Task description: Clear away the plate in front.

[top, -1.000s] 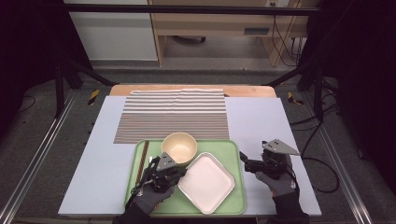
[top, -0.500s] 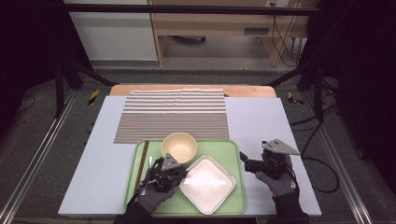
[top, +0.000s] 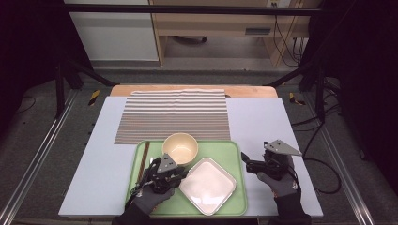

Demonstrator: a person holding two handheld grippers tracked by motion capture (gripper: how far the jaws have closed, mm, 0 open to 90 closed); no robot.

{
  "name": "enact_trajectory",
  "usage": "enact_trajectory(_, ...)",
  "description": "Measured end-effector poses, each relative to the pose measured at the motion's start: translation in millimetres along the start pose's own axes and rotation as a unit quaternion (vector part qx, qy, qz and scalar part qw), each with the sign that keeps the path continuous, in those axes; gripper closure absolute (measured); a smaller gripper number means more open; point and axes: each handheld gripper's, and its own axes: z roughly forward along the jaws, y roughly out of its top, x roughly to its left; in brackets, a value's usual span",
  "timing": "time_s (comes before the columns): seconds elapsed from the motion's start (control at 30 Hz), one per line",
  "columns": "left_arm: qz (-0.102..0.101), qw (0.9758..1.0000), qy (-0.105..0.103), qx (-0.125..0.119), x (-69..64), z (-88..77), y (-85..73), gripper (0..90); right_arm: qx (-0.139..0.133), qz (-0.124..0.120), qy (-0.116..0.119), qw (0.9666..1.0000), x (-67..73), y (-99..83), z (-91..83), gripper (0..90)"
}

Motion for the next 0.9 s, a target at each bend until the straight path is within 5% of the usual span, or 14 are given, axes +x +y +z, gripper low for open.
enact_trajectory(0.23,-0.005,0.9989,0.011,-0.045,9.1,-26.1,10.3,57.9,-0.002,0.004,-0.001,1.0000,-1.4,0.5,-1.6,6.3)
enact_trajectory(0.5,-0.015,0.9968,0.040,-0.067,37.6,-42.7,9.1,30.5,-0.005,0.007,-0.004,1.0000,-3.7,0.5,-2.8,6.1)
enact_trajectory(0.9,-0.030,0.9941,0.076,-0.072,75.8,-54.6,-5.3,21.9,-0.005,0.012,-0.008,0.9999,-6.7,-0.4,-3.6,6.0)
